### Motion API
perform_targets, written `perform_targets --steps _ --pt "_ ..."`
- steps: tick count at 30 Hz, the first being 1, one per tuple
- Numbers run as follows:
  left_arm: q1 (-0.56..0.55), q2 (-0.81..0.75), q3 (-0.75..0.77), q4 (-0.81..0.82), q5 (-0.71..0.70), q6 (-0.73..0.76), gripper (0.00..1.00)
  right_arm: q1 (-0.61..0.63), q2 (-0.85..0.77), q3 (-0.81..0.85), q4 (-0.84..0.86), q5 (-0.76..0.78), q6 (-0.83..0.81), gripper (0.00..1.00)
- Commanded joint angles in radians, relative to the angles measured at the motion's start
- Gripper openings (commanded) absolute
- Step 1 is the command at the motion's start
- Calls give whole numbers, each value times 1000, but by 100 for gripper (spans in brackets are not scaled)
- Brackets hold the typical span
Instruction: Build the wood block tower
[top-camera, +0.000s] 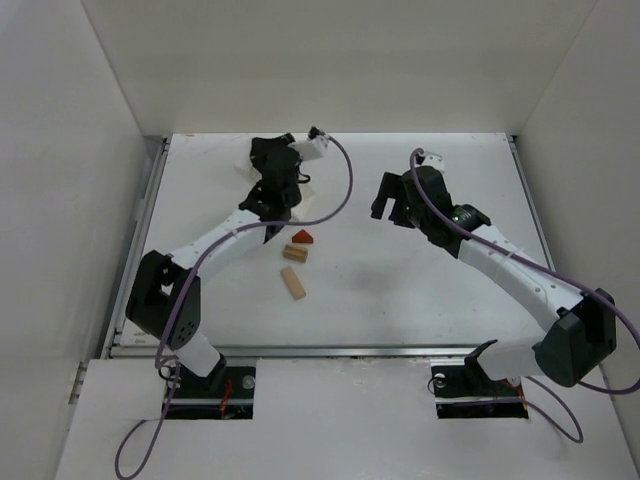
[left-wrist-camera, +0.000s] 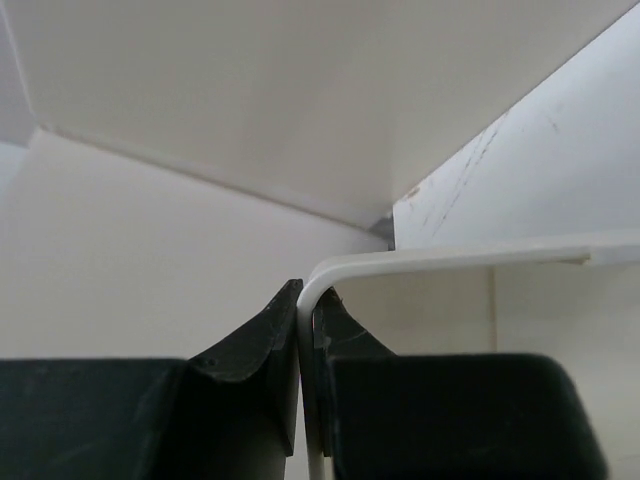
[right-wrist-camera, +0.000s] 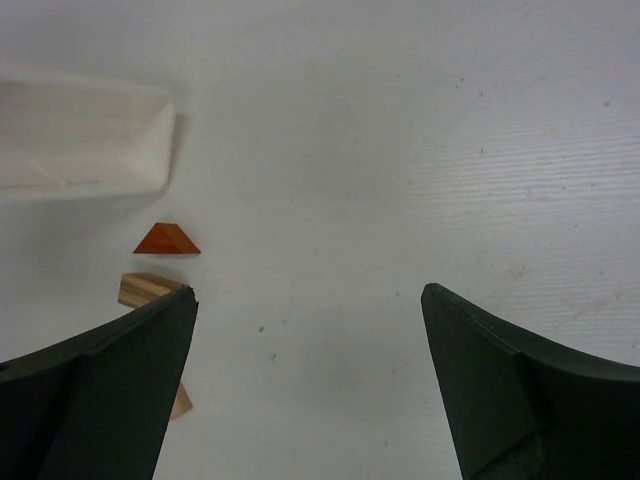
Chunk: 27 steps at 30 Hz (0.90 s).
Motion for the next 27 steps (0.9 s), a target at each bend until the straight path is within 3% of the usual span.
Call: perform_targets --steps 1,3,4,7,10,12,15,20,24,27 --pt "106 8 94 -280 -74 -224 0 7 1 10 15 -48 -4 100" --pt "143 9 117 -338 -42 -262 0 7 1 1 15 -62 -15 100" --pt "181 22 152 -449 2 -294 0 7 1 1 26 -62 -15 100" --pt "255 53 279 -637 118 -480 0 7 1 -10 26 -97 -35 100" --pt "408 125 402 -859 246 -668 0 7 1 -10 26 -110 -35 100" --pt "546 206 531 -1037 447 -747 0 16 1 -10 26 -122 -44 100" --pt "684 274 577 -1156 656 -821 0 36 19 -10 26 -131 -55 100" --pt "792 295 465 -1199 826 -787 0 54 20 -10 39 -166 -55 100" --pt "893 351 421 -1208 883 -949 0 72 30 -1 48 -177 -55 100" --pt "1010 364 362 -1174 1053 -1097 0 82 30 -1 48 -177 -55 100"
